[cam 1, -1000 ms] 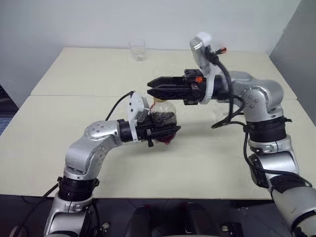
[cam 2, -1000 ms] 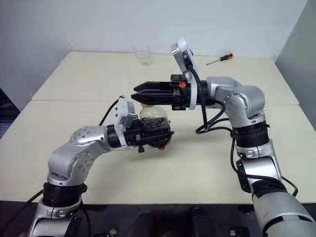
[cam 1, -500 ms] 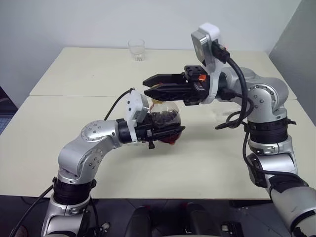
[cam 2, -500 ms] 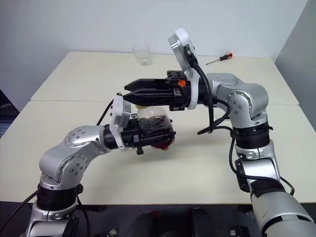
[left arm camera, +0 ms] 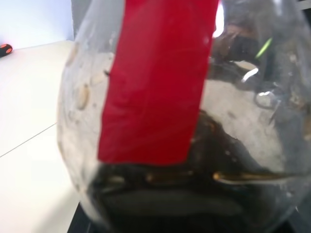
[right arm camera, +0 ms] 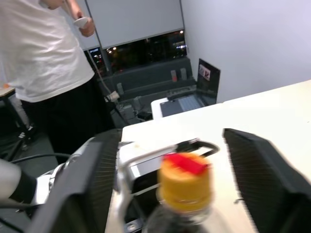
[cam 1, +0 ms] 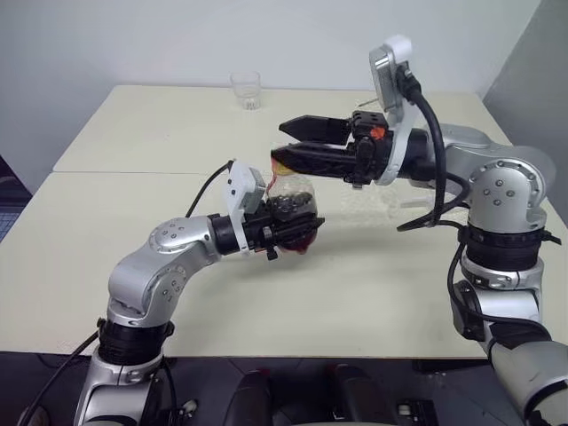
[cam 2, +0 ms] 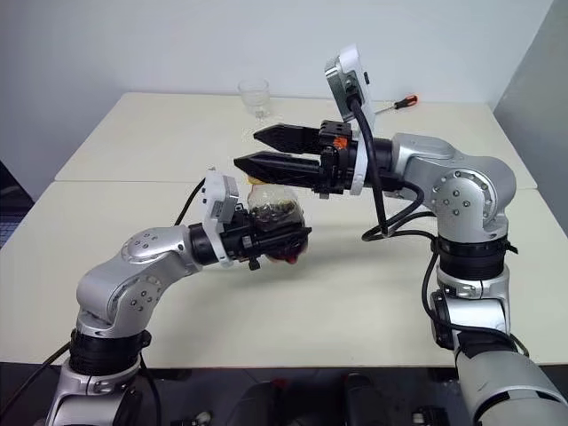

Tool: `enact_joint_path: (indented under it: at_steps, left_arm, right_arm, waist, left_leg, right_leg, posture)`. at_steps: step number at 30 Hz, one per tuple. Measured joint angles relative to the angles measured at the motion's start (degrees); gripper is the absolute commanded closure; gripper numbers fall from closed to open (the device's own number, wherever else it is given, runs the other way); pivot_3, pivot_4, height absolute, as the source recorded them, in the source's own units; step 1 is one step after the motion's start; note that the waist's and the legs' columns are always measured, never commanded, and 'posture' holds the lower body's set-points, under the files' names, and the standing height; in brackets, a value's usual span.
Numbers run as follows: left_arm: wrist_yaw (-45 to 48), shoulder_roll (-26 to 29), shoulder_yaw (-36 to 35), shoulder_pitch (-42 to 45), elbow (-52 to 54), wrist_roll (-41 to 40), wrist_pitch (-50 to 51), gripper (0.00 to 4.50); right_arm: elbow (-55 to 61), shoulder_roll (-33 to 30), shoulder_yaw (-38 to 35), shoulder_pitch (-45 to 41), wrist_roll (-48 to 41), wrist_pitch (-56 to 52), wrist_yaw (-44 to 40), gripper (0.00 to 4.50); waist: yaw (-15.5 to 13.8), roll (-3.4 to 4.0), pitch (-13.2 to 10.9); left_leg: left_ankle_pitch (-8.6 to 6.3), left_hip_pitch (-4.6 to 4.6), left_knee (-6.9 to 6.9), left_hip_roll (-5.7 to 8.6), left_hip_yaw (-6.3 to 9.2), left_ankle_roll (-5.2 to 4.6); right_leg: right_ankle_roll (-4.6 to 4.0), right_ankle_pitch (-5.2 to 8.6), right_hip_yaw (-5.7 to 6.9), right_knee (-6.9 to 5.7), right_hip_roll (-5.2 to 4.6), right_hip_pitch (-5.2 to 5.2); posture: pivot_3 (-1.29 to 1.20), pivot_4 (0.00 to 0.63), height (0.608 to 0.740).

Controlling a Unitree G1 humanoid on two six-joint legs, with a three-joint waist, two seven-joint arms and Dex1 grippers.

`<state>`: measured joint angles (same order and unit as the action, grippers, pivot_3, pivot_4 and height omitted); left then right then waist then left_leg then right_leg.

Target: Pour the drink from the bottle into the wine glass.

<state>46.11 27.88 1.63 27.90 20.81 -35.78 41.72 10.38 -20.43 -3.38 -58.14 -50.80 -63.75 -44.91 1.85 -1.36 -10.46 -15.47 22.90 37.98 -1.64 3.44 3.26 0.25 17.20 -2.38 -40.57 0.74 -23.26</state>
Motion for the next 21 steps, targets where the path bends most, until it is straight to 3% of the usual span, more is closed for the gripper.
enact_joint_path:
  at_steps: [10, 21]
  left_arm:
    - [-1.90, -0.15, 0.36, 0.52, -4.57, 1.21, -0.39, 2.50]
    - [0.99, -0.50, 1.62, 2.51, -11.48, 5.90, -6.73, 2.50]
  right_arm:
    - [3.32, -0.62, 0.25, 2.22, 1.66, 0.49, 7.35, 0.02]
    - [0.75, 4.32, 4.83, 2.04, 9.38, 4.33, 15.64, 0.02]
  waist:
    - [0.00, 0.00, 0.00]
    - [0.03, 0.00, 0.00]
  left_leg:
    - [0.00, 0.00, 0.00, -0.01, -0.02, 0.00]
    - [0.00, 0.01, -0.01, -0.02, -0.06, 0.00]
  right_leg:
    - [0.00, 0.00, -0.02, 0.01, 0.00, 0.00]
    - [0.00, 0.00, -0.05, 0.02, 0.01, -0.03]
  posture:
    - [0.00, 0.150, 0.740]
    - [0.00, 0.150, 0.740]
